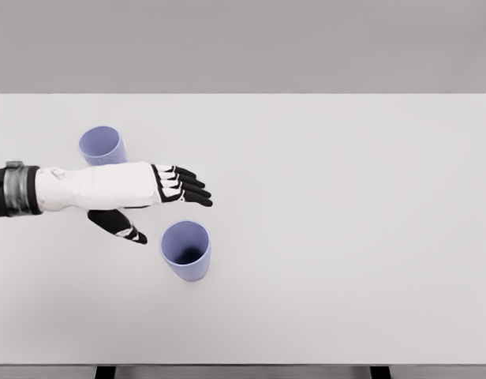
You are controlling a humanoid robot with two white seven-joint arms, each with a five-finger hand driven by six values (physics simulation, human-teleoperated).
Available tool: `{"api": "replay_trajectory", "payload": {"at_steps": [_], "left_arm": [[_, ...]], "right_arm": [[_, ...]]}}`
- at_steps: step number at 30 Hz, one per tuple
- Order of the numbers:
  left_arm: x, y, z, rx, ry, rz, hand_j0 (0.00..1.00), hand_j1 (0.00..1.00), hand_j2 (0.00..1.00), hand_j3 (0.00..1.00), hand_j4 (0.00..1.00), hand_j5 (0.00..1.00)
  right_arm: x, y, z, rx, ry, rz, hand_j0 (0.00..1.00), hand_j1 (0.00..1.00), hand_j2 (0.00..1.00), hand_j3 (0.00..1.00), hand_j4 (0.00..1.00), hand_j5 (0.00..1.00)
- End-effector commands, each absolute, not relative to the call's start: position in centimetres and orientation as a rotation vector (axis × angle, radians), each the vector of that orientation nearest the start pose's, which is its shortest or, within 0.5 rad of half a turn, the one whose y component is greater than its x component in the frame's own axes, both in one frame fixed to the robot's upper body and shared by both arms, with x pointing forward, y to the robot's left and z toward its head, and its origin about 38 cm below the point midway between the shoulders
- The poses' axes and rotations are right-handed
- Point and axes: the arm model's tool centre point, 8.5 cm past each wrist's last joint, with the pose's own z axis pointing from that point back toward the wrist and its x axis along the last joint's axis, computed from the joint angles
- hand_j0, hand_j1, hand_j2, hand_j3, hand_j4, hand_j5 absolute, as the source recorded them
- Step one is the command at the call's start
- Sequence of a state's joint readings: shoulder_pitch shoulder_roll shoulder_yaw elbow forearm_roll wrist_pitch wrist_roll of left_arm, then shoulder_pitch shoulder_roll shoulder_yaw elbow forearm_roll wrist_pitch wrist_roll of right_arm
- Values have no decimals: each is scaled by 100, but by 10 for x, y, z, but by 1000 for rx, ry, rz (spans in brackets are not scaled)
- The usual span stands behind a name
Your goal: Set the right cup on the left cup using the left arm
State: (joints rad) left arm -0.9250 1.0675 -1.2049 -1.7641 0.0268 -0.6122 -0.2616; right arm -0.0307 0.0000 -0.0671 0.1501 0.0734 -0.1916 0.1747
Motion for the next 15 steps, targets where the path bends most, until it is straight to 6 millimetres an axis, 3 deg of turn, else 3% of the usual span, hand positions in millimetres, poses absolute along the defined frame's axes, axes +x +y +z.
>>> {"api": "replay_trajectory", "payload": {"at_steps": [1,4,8,15], "left_arm": [[358,246,236,160,2266,2822,100,100,100,100,100,100],[357,243,233,159,2247,2823,100,100,100,100,100,100],[351,220,215,280,2187,2823,100,100,100,100,100,100],[351,223,217,263,2192,2826,100,100,100,100,100,100]], "right_arm": [[-12,-253,-257,99,-71,15,100,100,100,100,100,100],[-12,-253,-257,99,-71,15,100,100,100,100,100,100],[-12,-253,-257,99,-73,15,100,100,100,100,100,100],[-12,-253,-257,99,-73,15,100,100,100,100,100,100]]}}
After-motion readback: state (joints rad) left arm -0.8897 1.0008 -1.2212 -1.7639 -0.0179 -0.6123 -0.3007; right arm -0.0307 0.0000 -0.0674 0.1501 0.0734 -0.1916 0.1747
